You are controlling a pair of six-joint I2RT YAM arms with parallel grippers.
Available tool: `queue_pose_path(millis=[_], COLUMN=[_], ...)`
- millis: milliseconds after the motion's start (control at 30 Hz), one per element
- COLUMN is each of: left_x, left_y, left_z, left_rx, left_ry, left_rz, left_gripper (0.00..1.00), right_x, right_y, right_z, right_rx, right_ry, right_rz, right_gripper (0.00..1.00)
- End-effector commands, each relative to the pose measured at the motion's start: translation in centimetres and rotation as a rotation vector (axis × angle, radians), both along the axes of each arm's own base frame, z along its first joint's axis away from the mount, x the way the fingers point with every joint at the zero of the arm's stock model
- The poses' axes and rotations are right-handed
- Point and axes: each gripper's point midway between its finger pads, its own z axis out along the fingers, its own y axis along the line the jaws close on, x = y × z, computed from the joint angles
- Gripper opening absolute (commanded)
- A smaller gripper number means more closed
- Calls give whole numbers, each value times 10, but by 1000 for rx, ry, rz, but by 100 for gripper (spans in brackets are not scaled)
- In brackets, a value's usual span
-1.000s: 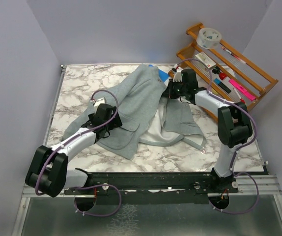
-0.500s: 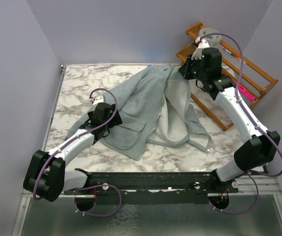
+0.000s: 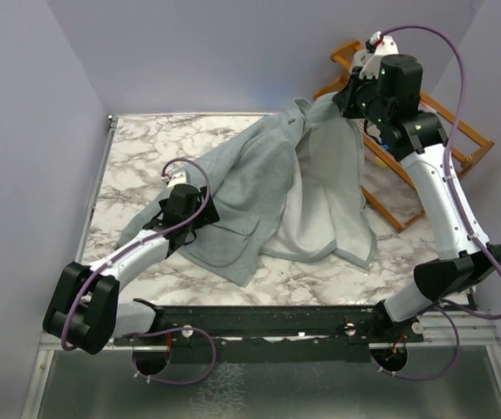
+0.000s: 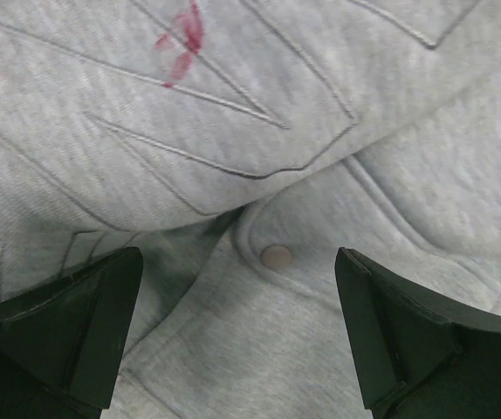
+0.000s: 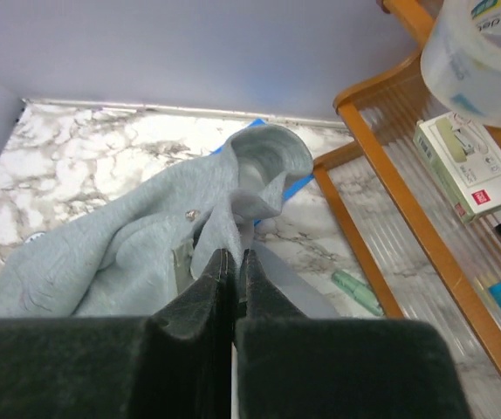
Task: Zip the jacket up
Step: Flatten out the jacket at the center of the board.
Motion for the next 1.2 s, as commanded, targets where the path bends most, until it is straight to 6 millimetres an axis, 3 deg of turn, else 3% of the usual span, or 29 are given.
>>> queue_pose_path(millis=[0, 167, 333, 567, 700, 833, 1000, 1167], left_x=[8, -6, -39, -73, -67, -61, -59, -61], left_y=[-25, -59, -104, -193, -237, -280, -317, -340], left_z=[39, 120, 153, 139, 135, 148, 156, 143], left_rx=[-132, -256, -311, -352, -385, -454, -518, -554], left_ry=[-143, -428, -521, -519, -513, -543, -573, -548], left_rz=[-104, -254, -374, -474, -480, -524, -578, -601], left_gripper=[99, 99, 99, 99, 99, 99, 99, 99], right_x=[4, 13, 17, 20, 22, 24, 28, 29], right_y=[9, 31, 63, 97, 105, 100, 92, 90], right_z=[22, 5, -8, -14, -8, 0, 6, 7], right_rx=[69, 166, 354, 587, 668, 740, 742, 767], right_ry=[-24, 24, 76, 121, 119, 98, 89, 105], right_rz=[21, 80, 167, 202, 179, 126, 72, 45], right_gripper=[0, 0, 0, 0, 0, 0, 0, 0])
